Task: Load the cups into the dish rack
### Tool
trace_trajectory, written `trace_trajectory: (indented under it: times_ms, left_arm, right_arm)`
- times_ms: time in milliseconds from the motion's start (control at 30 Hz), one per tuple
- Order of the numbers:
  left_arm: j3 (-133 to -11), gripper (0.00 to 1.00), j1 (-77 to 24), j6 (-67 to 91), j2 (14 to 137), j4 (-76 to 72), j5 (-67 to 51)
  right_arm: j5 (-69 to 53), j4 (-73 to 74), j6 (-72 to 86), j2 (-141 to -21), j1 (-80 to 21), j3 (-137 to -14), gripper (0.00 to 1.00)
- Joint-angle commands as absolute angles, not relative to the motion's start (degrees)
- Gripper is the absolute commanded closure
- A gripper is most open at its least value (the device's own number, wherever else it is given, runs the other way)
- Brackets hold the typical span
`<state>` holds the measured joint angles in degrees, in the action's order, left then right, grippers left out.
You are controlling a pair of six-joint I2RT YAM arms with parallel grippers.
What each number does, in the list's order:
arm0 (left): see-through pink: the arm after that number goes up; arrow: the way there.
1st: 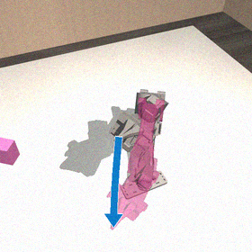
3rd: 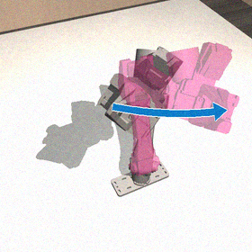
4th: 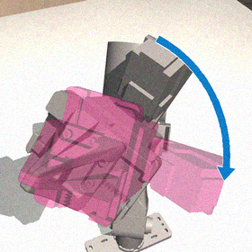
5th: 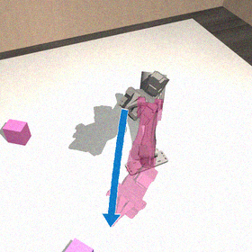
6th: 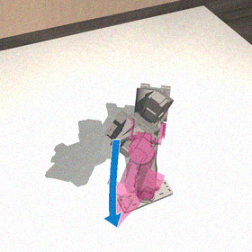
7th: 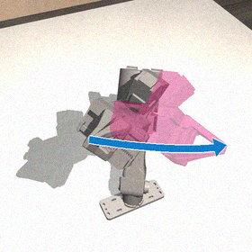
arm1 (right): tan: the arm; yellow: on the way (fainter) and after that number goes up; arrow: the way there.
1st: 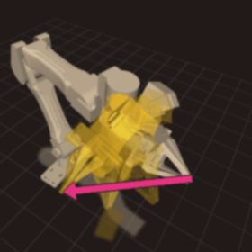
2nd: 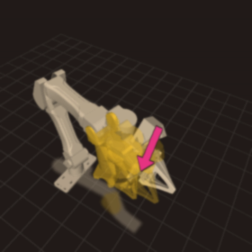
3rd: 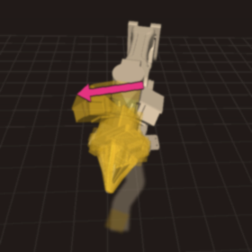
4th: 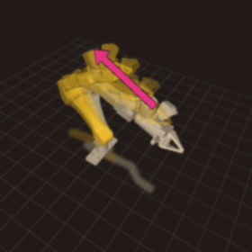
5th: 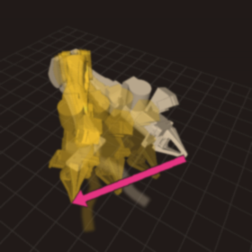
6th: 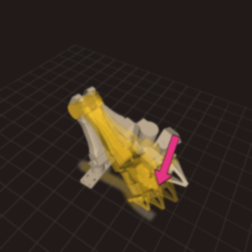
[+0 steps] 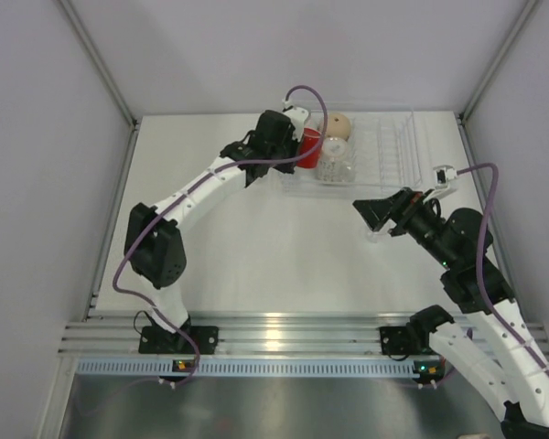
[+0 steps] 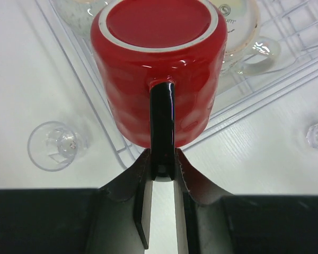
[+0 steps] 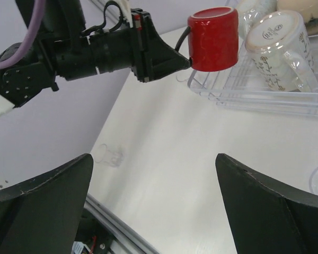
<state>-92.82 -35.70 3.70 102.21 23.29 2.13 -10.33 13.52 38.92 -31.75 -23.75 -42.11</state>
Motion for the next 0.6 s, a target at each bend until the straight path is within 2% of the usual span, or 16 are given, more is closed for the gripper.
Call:
trace_trajectory:
  times_ms: [0,267,567]
  left_arm:
    - [-99.5,1.0,-34.7,3.1,105.0,19.6,1.1]
    - [-102.6,1.0,-33.7,2.8,111.1,18.7,4.5]
    - [-94.6,1.0,-32.6,7.3,110.2,9.3,1.9]
  right_arm:
    - [-10.2,15.4,36.2,-30.6,-23.1,-44.3,0.01]
    - [-9.8,16.5,35.0,-29.4,-23.1,-44.7,0.01]
    - [-6.6,14.4,33.4,-31.9,-23.2,-44.1,0.01]
